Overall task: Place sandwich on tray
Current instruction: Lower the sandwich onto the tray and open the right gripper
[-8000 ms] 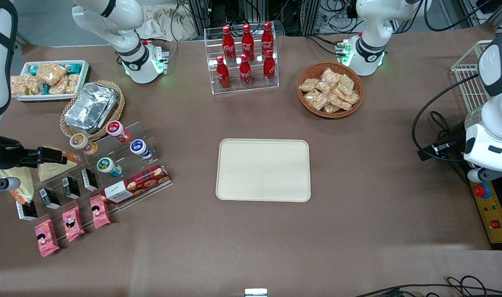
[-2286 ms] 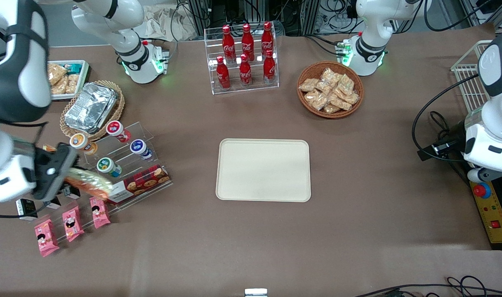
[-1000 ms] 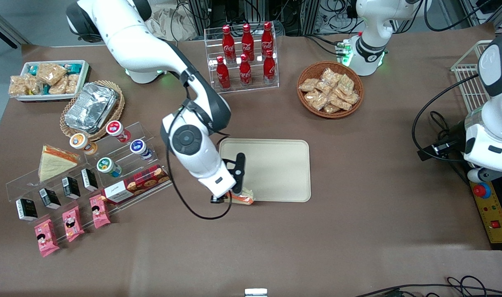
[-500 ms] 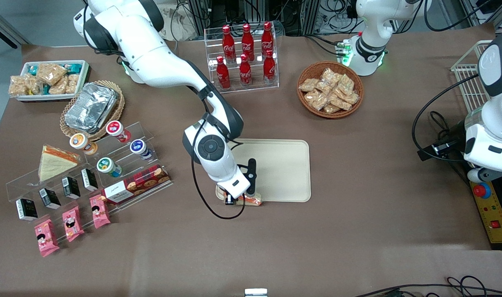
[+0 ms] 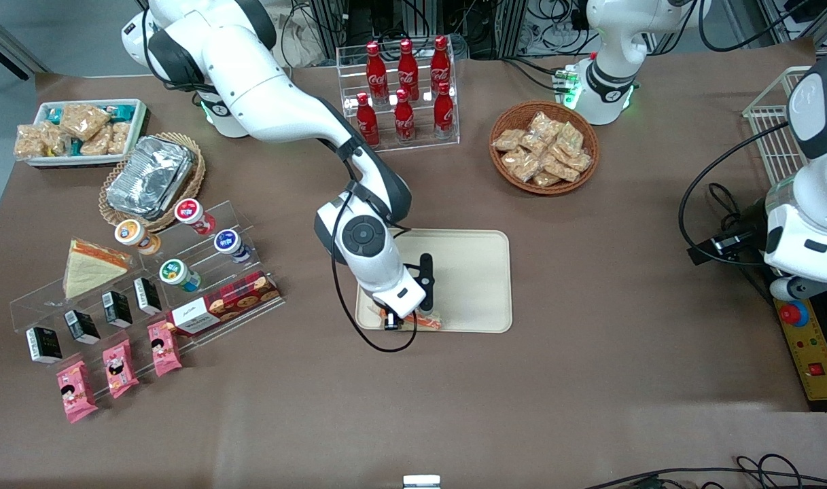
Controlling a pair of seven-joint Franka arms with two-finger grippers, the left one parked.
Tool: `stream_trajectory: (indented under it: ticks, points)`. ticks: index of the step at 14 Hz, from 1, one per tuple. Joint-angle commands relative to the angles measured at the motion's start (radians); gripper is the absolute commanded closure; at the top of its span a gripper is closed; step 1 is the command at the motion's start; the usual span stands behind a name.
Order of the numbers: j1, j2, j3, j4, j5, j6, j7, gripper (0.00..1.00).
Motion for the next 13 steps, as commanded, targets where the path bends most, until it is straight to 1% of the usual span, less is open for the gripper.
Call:
stream_trajectory:
  ticks: [1,5,8,10,11,12,13]
  points:
    - [0.022,0.009,-0.007,0.013,-0.014,0.007,0.033,0.55]
    - [0.024,0.038,-0.006,0.012,-0.013,0.022,0.036,0.54]
    - [0.025,0.066,-0.006,0.012,-0.013,0.076,0.049,0.53]
    - [0.024,0.067,-0.006,0.012,-0.011,0.079,0.078,0.50]
    - [0.024,0.067,-0.006,0.012,-0.007,0.079,0.082,0.16]
    - [0.022,0.063,-0.006,0.013,-0.002,0.079,0.082,0.00]
    - [0.022,0.058,-0.006,0.013,-0.001,0.077,0.081,0.00]
